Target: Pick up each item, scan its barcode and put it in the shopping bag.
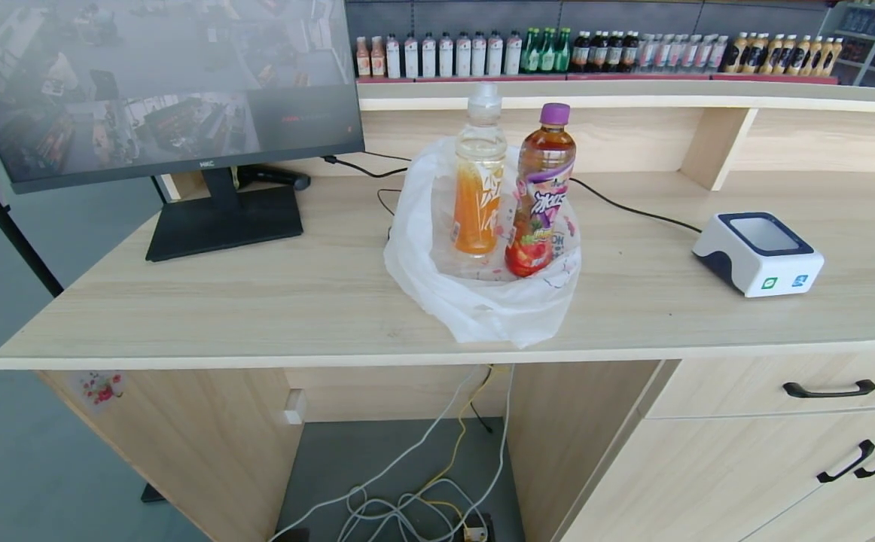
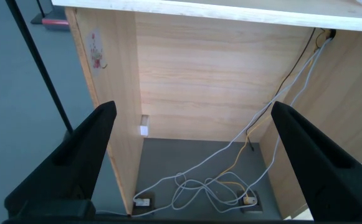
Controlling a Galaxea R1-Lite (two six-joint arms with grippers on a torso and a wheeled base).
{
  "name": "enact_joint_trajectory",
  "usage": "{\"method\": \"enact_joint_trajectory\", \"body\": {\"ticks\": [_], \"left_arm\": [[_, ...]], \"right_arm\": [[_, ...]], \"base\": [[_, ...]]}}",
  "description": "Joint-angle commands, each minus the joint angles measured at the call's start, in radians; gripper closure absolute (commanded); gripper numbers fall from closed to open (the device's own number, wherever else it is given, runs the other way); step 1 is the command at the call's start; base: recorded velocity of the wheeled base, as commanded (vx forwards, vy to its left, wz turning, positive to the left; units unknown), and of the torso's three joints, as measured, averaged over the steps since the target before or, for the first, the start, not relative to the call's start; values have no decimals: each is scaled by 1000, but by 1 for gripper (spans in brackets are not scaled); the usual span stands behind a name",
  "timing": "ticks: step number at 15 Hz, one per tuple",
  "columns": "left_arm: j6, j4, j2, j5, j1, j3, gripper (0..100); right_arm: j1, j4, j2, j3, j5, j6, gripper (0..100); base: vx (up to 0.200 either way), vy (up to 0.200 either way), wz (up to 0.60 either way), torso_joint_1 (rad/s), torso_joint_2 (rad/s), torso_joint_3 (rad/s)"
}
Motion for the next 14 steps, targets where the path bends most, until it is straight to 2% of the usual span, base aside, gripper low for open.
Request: {"method": "enact_joint_trajectory", "body": {"ticks": [1, 6, 14], "left_arm": [[0, 0, 0, 0, 0, 0, 0], [-2, 0, 0, 0, 1, 0, 0], [-5, 0, 0, 0, 1, 0, 0]], "right_arm": [[-8, -1, -48, 0, 4, 4, 0], [-8, -1, -48, 0, 3, 15, 0], [-8, -1, -48, 0, 3, 17, 0]], "base": [[0, 0, 0, 0, 0, 0], [0, 0, 0, 0, 0, 0], [0, -200, 0, 6, 3, 3]]}}
